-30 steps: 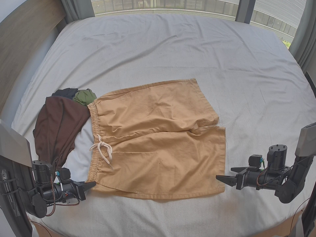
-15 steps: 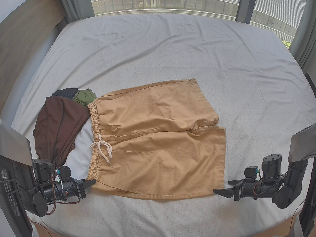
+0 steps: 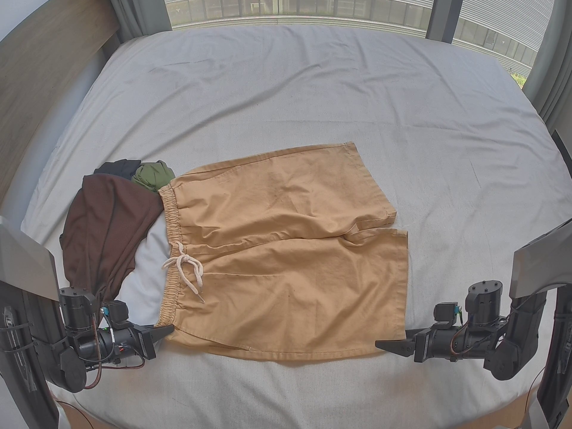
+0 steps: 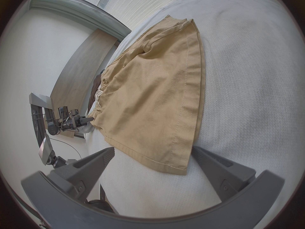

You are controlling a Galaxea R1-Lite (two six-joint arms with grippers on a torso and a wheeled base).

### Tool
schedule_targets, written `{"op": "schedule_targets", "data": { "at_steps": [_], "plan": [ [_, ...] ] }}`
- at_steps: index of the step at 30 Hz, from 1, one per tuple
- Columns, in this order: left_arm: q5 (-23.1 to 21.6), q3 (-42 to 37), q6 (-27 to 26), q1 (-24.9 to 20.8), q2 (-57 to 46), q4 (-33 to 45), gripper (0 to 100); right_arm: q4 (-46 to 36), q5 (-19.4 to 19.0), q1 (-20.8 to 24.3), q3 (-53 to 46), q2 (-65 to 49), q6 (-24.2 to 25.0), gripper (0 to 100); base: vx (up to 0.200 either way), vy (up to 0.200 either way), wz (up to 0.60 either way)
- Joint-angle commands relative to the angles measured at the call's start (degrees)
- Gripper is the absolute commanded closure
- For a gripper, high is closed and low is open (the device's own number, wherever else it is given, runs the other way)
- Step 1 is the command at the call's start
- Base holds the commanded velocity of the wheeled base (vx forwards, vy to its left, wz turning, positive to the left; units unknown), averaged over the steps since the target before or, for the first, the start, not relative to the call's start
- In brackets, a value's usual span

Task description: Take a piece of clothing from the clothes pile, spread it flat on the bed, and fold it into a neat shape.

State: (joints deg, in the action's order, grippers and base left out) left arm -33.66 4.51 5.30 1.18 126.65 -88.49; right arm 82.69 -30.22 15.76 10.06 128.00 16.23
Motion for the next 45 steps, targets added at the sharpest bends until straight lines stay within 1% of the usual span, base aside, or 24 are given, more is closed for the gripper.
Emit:
{"op": "schedule_targets", "data": {
  "at_steps": [1, 2, 3, 18, 31, 36, 42, 45],
  "plan": [
    [0.00, -0.03, -0.03, -0.04, 0.09, -0.01, 100, 1.77, 0.07, 0.23, 0.05, 2.25, 0.56, 0, 0.000, 0.000, 0.00],
    [0.00, -0.03, -0.03, -0.04, 0.09, -0.01, 100, 2.21, 0.07, 0.23, -0.04, 2.60, 0.65, 0, 0.000, 0.000, 0.00],
    [0.00, -0.03, -0.03, -0.04, 0.09, -0.01, 100, 2.57, 0.07, 0.15, -0.13, 2.87, 0.65, 100, 0.000, 0.000, 0.00],
    [0.00, -0.12, 0.06, 0.05, 0.18, -0.01, 100, 1.95, 0.07, -0.29, -0.83, 1.46, 0.65, 100, 0.000, 0.000, 0.00],
    [-0.97, -4.42, -0.47, 0.14, -0.26, 0.34, 100, 1.77, 0.07, 0.23, -4.43, -0.82, -0.41, 100, 0.000, 0.000, 0.00],
    [-0.97, -4.42, -0.73, 0.84, 0.00, 1.57, 100, 1.69, 0.16, -0.29, -6.37, -0.91, -3.39, 100, 0.000, 0.000, 0.00],
    [-1.15, -4.42, -4.42, 0.93, -0.88, 6.84, 100, 1.69, 0.07, -0.29, -8.83, -0.74, -6.29, 100, 0.000, 0.000, 0.00],
    [-1.23, -4.42, -5.39, 0.93, -2.11, 9.83, 100, 1.77, 0.07, -0.38, -9.97, -0.56, -8.14, 100, 0.000, 0.000, 0.00]
  ]
}}
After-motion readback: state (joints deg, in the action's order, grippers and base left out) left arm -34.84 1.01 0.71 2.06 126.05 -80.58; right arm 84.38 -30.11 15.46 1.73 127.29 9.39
